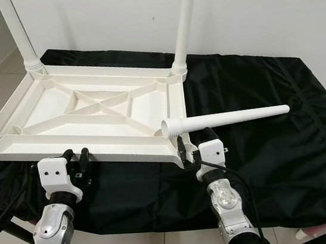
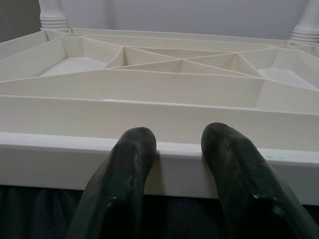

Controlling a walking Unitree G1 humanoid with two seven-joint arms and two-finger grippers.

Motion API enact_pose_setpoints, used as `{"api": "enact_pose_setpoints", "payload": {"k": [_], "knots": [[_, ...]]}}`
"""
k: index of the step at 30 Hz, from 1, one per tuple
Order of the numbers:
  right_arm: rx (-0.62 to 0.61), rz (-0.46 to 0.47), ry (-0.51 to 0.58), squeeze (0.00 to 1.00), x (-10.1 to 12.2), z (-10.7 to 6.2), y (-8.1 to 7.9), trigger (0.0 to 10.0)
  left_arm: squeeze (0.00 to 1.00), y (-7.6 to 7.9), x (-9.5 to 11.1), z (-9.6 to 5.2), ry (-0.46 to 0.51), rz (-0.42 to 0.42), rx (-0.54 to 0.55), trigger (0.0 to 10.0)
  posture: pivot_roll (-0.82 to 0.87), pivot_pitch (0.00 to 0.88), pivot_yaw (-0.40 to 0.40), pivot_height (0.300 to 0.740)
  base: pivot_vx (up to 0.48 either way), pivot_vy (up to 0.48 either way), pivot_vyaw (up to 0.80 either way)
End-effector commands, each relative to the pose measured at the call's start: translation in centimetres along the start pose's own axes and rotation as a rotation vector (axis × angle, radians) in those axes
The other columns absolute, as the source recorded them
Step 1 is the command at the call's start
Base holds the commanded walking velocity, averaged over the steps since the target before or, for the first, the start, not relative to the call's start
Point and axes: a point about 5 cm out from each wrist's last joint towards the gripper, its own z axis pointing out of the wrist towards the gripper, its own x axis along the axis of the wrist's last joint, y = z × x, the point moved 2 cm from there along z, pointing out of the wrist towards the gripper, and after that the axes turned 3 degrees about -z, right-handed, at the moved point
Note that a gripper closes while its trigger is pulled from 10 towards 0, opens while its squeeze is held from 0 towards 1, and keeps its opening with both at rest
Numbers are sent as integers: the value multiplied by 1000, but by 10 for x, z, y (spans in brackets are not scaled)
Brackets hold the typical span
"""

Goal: Building children table

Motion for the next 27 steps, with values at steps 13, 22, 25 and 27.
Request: {"api": "enact_pose_setpoints", "payload": {"k": [13,22,25,27], "knots": [[-5,-13,-13,0,-3,-1,2,10000,0,-2,-1,0,4,7,52,10000,39,9,-87,740,0,0,0],[-5,-15,-13,0,-3,-1,2,10000,0,-1,-1,0,5,8,49,10000,38,4,-87,740,0,0,0],[-4,-15,-13,0,-3,-1,2,10000,0,0,-1,0,5,10,48,10000,38,4,-87,740,0,0,0],[-3,-15,-13,0,-3,-1,2,10000,0,0,-1,0,6,10,48,10000,38,5,-89,740,0,0,0]]}}
